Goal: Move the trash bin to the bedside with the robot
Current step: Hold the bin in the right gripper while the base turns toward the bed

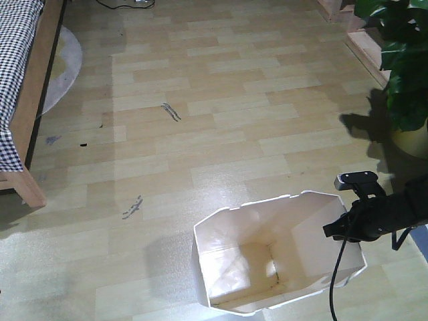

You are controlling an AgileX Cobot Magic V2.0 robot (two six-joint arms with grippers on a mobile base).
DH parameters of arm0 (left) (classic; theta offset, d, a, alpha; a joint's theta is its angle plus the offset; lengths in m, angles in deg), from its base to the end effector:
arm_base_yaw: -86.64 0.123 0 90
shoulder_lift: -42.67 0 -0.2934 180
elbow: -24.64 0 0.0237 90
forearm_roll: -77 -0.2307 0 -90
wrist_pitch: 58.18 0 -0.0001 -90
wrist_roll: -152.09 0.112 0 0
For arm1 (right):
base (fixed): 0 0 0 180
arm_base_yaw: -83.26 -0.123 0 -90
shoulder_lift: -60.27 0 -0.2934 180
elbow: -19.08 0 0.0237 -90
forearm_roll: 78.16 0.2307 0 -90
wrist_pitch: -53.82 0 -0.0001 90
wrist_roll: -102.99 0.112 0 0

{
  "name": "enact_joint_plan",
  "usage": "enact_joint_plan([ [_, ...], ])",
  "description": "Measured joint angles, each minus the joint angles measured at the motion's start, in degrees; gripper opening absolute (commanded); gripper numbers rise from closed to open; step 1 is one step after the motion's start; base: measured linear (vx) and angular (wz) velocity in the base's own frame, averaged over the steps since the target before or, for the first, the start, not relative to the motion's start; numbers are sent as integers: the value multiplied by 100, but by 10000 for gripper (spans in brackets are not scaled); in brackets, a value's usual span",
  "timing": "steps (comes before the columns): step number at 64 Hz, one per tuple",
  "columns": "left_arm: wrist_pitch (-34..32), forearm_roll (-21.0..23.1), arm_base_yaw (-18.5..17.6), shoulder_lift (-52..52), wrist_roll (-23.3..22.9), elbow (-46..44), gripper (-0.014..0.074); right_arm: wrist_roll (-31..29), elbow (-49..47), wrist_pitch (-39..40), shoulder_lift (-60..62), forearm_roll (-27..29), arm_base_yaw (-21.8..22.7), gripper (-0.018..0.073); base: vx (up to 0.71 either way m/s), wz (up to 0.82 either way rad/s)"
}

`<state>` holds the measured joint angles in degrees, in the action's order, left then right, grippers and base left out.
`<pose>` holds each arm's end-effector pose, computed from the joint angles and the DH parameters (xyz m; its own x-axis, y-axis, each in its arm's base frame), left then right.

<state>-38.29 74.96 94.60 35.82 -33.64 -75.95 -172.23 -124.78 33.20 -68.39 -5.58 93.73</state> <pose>0.0443 0.0076 0.1655 -0.2647 -0.1041 -0.9587 -0.1680 0.9839 -0.0605 0.2848 -0.0143 0.0315 -0.9382 -0.2124 -0.2734 -0.2809 0.9286 0.2425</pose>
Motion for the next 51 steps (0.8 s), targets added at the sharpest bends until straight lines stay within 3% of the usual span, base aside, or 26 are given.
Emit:
enact_joint_plan([
  [51,0,0,0,0,0,0,-6,-5,0,118,0,-18,6,-3,25,0],
])
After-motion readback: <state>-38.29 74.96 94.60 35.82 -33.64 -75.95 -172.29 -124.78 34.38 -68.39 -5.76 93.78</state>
